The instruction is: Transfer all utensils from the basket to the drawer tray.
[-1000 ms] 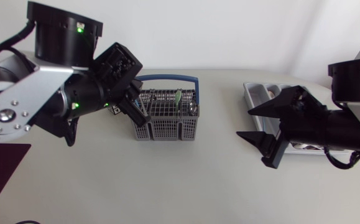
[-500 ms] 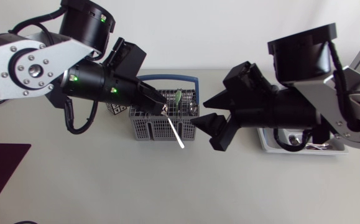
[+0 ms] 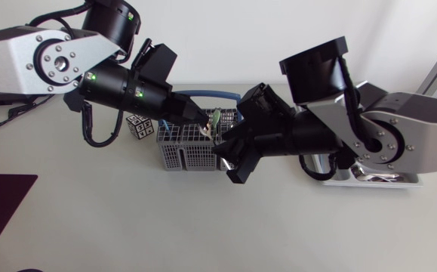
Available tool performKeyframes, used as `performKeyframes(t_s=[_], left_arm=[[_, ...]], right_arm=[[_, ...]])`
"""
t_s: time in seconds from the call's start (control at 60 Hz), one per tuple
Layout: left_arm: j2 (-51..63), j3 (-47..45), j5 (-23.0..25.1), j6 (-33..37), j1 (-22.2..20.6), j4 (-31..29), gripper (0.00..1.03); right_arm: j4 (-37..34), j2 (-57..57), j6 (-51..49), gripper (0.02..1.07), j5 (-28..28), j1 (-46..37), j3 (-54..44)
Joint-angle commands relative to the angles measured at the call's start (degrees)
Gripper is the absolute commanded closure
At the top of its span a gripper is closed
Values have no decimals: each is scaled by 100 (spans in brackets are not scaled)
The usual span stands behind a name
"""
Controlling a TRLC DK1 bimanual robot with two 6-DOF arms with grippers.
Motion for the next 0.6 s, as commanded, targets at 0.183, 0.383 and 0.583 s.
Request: performKeyframes(t_s=[0.183, 0.383, 0.583], left_arm=[[237, 303, 163, -222, -51, -88, 100], [255, 286, 172, -213, -103, -88, 100], [167, 268, 260, -187, -121, -88, 80]], right_arm=[[162, 369, 41, 76, 39, 73, 222], [135, 448, 15, 95, 30, 73, 249], [30, 562, -3, 102, 12, 117, 301]])
